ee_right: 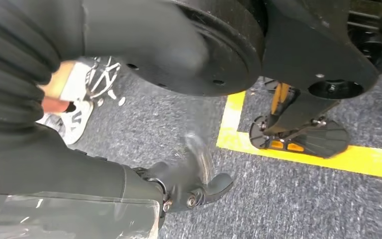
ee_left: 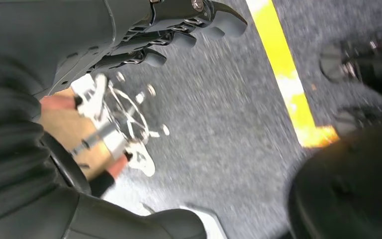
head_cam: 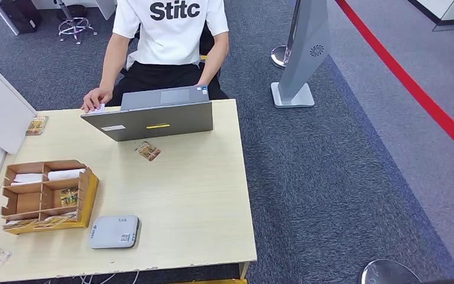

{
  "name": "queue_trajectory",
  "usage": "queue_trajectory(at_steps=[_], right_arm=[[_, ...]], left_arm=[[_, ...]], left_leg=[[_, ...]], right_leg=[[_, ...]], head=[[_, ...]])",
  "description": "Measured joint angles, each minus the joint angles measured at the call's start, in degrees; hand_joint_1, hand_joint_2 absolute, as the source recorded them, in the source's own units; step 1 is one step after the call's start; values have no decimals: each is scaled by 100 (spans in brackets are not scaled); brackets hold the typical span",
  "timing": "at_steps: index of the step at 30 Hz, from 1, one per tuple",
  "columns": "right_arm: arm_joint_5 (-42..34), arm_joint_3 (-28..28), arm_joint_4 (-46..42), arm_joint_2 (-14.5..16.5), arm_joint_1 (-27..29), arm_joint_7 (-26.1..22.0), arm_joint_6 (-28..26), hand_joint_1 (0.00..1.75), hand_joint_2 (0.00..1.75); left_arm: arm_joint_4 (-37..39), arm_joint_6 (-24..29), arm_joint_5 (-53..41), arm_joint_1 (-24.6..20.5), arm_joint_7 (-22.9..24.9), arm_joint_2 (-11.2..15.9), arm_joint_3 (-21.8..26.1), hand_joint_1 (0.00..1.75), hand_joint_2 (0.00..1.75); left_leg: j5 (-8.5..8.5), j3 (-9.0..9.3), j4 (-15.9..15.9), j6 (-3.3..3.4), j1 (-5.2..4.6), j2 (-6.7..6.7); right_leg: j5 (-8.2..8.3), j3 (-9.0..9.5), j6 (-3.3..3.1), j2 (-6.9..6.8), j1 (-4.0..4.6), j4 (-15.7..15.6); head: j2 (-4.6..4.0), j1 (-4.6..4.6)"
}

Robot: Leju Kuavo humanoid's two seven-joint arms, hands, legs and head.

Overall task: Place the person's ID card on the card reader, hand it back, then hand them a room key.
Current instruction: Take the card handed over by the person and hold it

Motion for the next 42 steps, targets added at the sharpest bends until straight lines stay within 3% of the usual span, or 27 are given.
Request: queue_trajectory(at_steps=[1,3,12,14,17,20,23,27,42], right_arm=[[-22,92,28,0,-28,26,-6,0,87],[-75,273,84,0,-85,79,-16,0,175],[-322,752,262,0,-262,212,-79,0,175],[-529,754,281,8,-279,232,-96,0,175],[-763,712,288,44,-311,283,-123,0,175],[-774,706,291,74,-332,312,-126,0,175],[-767,704,297,81,-394,322,-116,0,175],[-745,704,297,104,-432,320,-85,0,175],[-698,701,297,309,-486,323,-12,0,175]], left_arm=[[51,16,-108,-17,-15,-42,150,0,175],[147,42,-315,-44,-43,-120,431,0,175],[403,194,-711,-150,-282,-346,1240,0,175],[260,491,48,-200,-944,-555,1552,0,175],[43,839,2289,-62,-2234,-1017,2257,0,175],[-54,850,4265,-194,-2684,-1220,2688,0,175],[-185,803,4545,-716,-2744,-1234,3158,0,175],[-251,773,4318,-1030,-2712,-1290,3535,0,175],[-343,619,4471,-1191,-2776,-1200,3892,0,175]], left_leg=[[0,0,0,0,0,0],[0,1,1,0,-1,0],[1,9,3,0,1,1],[-3,21,4,-4,-3,-9],[-32,72,9,-14,-3,36],[-25,48,17,8,8,32],[0,20,6,14,4,-36],[7,30,4,3,7,-19],[2,26,5,5,5,-21]], right_leg=[[0,0,0,0,0,0],[0,0,0,0,-1,0],[1,-6,0,3,-1,0],[0,-10,0,9,-5,-1],[-4,5,1,74,-10,-5],[-3,8,7,53,5,-21],[0,20,4,-27,5,-17],[7,24,-3,-14,8,-12],[2,20,1,-18,7,-13]], head=[[0,1],[1,0],[1,-2],[1,6],[0,-9],[0,19],[1,19],[0,9],[0,7]])
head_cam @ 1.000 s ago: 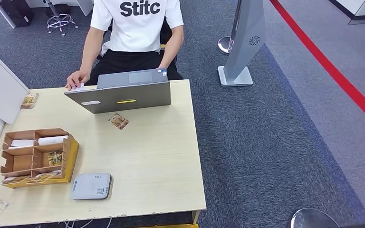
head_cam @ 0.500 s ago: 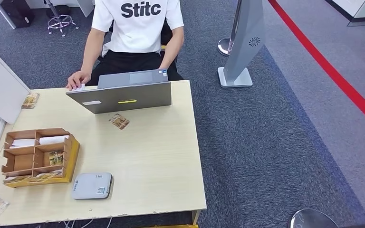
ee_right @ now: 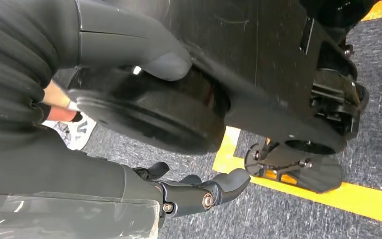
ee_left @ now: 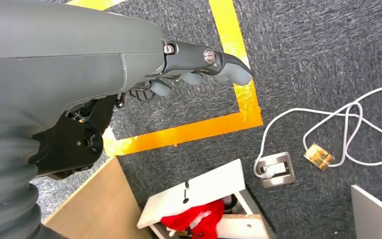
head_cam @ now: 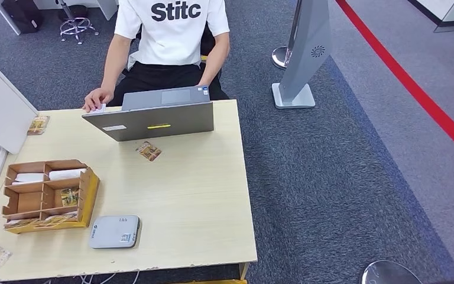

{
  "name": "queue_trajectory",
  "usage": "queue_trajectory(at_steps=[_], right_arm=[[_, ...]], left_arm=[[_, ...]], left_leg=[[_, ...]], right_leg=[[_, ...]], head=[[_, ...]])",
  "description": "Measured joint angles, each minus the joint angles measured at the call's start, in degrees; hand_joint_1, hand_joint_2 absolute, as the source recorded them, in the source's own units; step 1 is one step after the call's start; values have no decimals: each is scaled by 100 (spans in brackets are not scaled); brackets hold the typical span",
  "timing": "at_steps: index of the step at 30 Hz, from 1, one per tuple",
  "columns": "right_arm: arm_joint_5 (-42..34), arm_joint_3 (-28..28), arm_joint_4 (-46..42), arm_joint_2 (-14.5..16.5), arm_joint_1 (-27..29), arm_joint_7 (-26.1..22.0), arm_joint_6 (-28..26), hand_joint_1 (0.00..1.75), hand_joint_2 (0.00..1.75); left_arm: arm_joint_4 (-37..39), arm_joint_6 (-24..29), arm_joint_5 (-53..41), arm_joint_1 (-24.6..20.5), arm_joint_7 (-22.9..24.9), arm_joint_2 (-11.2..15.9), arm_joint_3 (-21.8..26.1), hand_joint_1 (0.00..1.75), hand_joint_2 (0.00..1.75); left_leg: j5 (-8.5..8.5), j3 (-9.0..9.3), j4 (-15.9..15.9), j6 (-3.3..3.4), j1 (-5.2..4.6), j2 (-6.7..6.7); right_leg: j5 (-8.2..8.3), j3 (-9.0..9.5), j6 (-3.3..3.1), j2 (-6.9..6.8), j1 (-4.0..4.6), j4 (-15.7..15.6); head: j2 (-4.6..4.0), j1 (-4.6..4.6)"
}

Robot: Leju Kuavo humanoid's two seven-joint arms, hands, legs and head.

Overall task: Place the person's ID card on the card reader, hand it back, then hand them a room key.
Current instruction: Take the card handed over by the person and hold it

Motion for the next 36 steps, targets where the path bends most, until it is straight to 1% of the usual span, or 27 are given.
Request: queue_trajectory(at_steps=[6,9,11,13,16,20,22,24,25,27,29,30,32,34,36], right_arm=[[-4,0,0,31,2,-1,15,0,175],[-33,0,0,49,3,-6,33,0,175],[-70,0,0,53,8,-21,40,0,175],[-80,0,0,56,18,-50,43,0,175],[-71,0,1,58,33,-112,42,0,175],[-76,0,8,58,74,-265,19,0,175],[-90,-3,18,58,107,-361,-7,0,175],[-106,-22,39,57,140,-431,-95,0,175],[-114,-41,54,54,151,-453,-149,0,175],[-144,-79,84,38,172,-492,-223,0,175],[-180,-111,108,23,187,-529,-236,0,175],[-191,-123,116,20,191,-540,-240,0,175],[-191,-140,128,19,190,-554,-254,0,175],[-191,-150,134,19,191,-564,-274,0,175],[-192,-165,140,19,196,-571,-296,0,175]], left_arm=[[-1,50,9,-9,-8,24,13,0,175],[-18,84,7,-13,-105,33,13,0,175],[-77,-78,44,-12,-216,29,13,0,175],[-243,-416,140,-12,-285,-2,13,0,175],[-737,-952,282,-7,-311,-137,5,0,175],[-1937,-1578,392,79,-323,-477,-154,0,175],[-2588,-1717,652,203,-325,-584,-356,0,175],[-3284,-1645,1145,420,-331,-658,-708,0,175],[-3665,-1467,1501,584,-334,-683,-980,0,175],[-4565,-840,2326,1016,-338,-720,-1772,0,175],[-5492,-294,2874,1482,-345,-744,-2660,0,175],[-5867,-159,2988,1657,-349,-756,-3023,0,175],[-6460,-5,3037,1899,-346,-776,-3563,0,175],[-6979,169,3041,2063,-342,-791,-3931,0,175],[-7436,328,3072,2199,-343,-808,-4173,0,175]], left_leg=[[0,0,0,0,-1,0],[0,-1,0,0,-2,0],[0,-1,0,0,-1,0],[0,-1,0,0,-1,0],[0,-1,0,0,-1,0],[0,-2,0,0,1,0],[-2,-2,0,-1,2,1],[-4,-1,-1,-1,3,2],[-7,-1,-1,-3,5,3],[-11,0,0,-7,9,1],[-13,-2,0,-8,10,-13],[-13,-2,0,-7,8,-23],[-14,-2,0,-7,9,-37],[-14,-2,0,-7,10,-30],[-14,0,0,-7,6,-22]], right_leg=[[0,1,0,0,-1,0],[0,1,0,0,-1,0],[0,1,0,0,-1,0],[0,0,0,0,-1,0],[0,0,0,0,0,0],[-1,0,0,0,1,0],[-1,0,0,1,1,0],[-3,-1,-2,2,2,0],[-4,-2,-3,3,3,0],[-9,-3,-7,0,8,0],[-18,-4,-4,-14,9,-1],[-24,-2,0,-25,7,-1],[-31,4,4,-37,5,-1],[-28,9,0,-34,6,-1],[-26,10,-2,-29,4,0]], head=[[1,2],[1,1],[0,1],[0,1],[0,2],[0,2],[0,2],[0,2],[0,1],[0,0],[0,-1],[0,-1],[0,2],[0,0],[0,-5]])
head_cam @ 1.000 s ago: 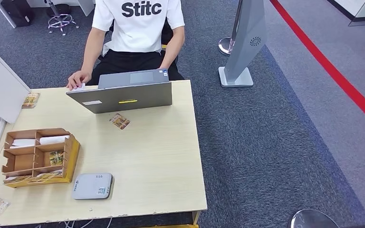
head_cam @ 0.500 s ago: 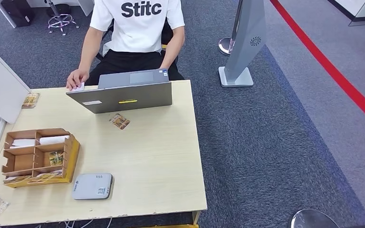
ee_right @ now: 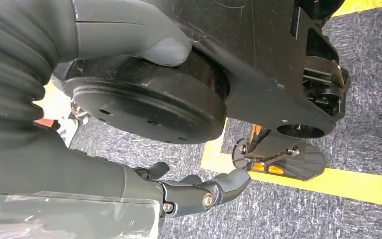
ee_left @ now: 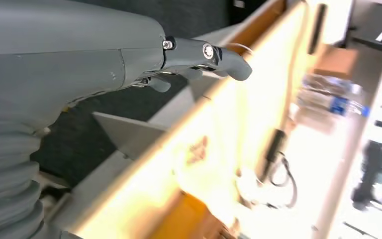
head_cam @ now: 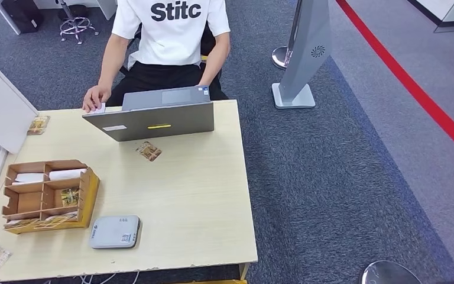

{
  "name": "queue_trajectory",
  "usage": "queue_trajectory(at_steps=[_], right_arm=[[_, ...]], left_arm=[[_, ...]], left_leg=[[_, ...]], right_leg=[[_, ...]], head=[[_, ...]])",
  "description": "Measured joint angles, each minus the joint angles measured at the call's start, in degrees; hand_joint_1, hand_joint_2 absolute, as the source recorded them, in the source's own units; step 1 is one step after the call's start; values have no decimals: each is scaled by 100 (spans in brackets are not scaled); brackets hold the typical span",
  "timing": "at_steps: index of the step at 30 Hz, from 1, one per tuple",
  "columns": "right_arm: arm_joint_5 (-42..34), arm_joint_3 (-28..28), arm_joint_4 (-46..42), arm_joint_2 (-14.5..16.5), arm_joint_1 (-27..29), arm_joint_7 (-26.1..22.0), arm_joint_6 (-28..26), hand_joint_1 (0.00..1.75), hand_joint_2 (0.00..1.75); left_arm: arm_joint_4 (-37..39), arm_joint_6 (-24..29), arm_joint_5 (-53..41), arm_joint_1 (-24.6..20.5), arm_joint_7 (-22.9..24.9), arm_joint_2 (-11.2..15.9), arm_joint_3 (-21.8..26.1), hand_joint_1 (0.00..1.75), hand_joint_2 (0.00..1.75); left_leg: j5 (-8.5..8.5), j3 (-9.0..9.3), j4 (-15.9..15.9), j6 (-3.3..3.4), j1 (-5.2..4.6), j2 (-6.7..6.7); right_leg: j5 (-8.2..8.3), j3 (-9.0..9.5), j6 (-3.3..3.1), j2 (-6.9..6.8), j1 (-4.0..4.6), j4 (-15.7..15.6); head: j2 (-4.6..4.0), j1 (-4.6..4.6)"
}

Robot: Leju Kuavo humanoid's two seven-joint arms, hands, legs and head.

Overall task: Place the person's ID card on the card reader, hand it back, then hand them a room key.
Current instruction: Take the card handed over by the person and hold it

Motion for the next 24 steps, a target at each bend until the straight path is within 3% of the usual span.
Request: queue_trajectory(at_steps=[8,16,20,24], right_arm=[[-13,-55,4,0,7,4,-75,0,175],[0,-58,4,1,19,21,-115,0,175],[18,-58,2,1,17,58,-116,0,175],[105,-57,0,2,-2,97,-123,0,175]], left_arm=[[-1470,450,176,340,0,-38,-349,0,175],[-2453,231,160,376,218,-42,-247,0,175],[-2797,71,-452,327,218,-58,-257,0,175],[-3065,217,-1838,82,153,13,-384,0,175]], left_leg=[[-1,-1,1,2,-2,2],[-1,1,0,2,-1,2],[-1,3,0,2,-2,2],[-1,9,1,2,-4,0]], right_leg=[[-1,-2,1,1,-1,0],[-2,-3,0,1,0,0],[-2,-8,0,1,-1,0],[-1,-7,0,-1,-2,-1]], head=[[0,-2],[0,-2],[1,-1],[0,0]])
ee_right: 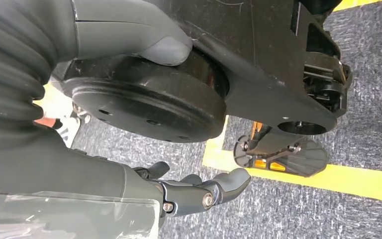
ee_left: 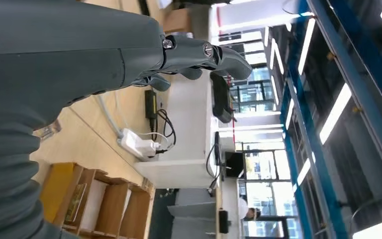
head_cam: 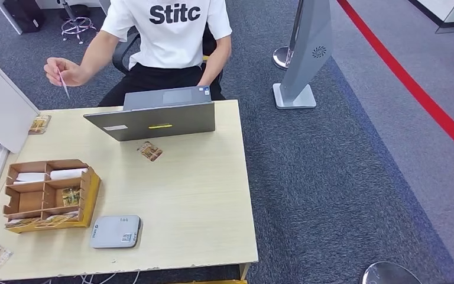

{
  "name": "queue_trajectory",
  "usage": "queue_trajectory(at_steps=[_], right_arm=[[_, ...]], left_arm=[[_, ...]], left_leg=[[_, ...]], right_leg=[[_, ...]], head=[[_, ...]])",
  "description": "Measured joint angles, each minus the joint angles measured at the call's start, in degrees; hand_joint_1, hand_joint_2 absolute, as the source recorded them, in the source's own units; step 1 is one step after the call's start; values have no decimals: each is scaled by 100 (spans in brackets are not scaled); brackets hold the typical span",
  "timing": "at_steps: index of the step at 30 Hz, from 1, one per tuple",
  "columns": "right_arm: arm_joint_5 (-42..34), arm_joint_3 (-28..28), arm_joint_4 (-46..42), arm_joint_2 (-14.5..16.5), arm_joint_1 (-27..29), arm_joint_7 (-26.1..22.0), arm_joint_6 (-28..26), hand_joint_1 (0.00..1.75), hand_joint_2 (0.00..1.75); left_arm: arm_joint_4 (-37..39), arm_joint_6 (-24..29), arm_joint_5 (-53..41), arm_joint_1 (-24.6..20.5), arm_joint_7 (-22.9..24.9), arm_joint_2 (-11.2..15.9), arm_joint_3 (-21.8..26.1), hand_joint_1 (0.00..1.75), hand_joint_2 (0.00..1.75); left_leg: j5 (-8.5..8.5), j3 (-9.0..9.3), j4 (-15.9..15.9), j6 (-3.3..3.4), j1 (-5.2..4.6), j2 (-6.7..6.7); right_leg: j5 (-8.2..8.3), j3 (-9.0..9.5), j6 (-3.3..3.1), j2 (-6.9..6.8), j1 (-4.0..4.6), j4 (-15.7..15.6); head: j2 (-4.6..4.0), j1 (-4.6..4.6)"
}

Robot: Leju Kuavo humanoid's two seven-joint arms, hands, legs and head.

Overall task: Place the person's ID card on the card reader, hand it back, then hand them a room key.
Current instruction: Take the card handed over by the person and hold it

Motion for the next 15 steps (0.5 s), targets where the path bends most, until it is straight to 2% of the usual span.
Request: queue_trajectory(at_steps=[2,4,6,8,11,15], right_arm=[[28,1,-1,4,-8,35,-4,0,175],[69,4,-2,9,-27,87,-7,0,175],[113,19,-4,11,-50,137,-5,0,175],[128,41,-7,13,-57,158,1,0,175],[223,96,-11,13,-73,197,33,0,175],[380,204,-22,13,-123,291,91,0,175]], left_arm=[[-34,684,-1049,-136,132,215,-237,0,175],[-39,1810,-2409,-294,712,650,-744,0,175],[-6,2633,-3496,-483,1340,1179,-1295,0,175],[65,2903,-3940,-630,1673,1568,-1646,0,175],[409,3026,-4884,-894,2235,2146,-2010,0,175],[1350,2972,-6493,-1650,2934,2994,-2426,0,175]], left_leg=[[1,4,0,-1,1,7],[4,4,1,-3,4,4],[8,4,0,-7,5,-1],[11,6,-1,-11,5,7],[12,7,-1,-13,6,16],[18,7,-1,-19,8,9]], right_leg=[[2,-2,-3,3,0,0],[4,1,-5,1,1,1],[6,9,-8,-2,1,5],[10,11,-16,6,1,9],[13,-3,-21,15,2,9],[14,-6,-23,7,2,11]], head=[[0,-1],[0,1],[1,0],[1,-2],[1,-1],[0,1]])
